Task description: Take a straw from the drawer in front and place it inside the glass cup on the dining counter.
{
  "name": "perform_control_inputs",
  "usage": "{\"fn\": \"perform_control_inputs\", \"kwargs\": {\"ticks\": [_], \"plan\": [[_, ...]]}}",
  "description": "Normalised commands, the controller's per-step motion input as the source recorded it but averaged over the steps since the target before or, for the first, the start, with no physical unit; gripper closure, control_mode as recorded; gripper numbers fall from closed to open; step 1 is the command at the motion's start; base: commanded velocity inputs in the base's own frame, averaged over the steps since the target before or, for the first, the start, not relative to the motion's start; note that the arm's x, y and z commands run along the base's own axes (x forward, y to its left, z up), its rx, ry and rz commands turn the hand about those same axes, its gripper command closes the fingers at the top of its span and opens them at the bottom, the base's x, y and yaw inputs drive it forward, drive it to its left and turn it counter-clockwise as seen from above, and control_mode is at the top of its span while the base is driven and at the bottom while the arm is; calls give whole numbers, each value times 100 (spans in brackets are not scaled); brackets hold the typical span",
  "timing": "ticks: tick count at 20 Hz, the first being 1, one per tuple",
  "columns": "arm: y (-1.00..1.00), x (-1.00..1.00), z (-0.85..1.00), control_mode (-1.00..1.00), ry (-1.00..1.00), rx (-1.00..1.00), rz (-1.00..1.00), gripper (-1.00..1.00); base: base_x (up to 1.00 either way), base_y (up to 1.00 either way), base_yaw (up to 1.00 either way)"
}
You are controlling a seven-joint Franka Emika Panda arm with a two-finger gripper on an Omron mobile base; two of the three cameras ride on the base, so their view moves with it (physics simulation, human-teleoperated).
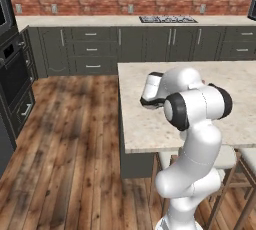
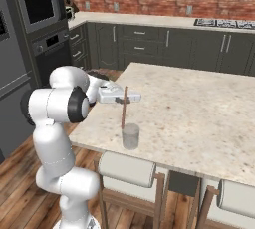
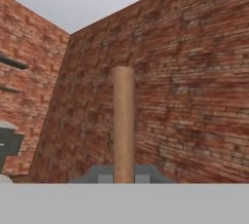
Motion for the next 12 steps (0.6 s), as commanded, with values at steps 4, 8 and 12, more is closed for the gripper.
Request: {"fn": "perform_control_inputs", "kwargs": {"ticks": [4, 8, 12], "plan": [[0, 15, 0, -100, -1, 0, 15, 100, 0, 0, 0], [0, 11, 0, -100, 0, 0, 19, 100, 0, 0, 0], [0, 5, -1, -100, -2, 0, 26, 100, 0, 0, 0]]}}
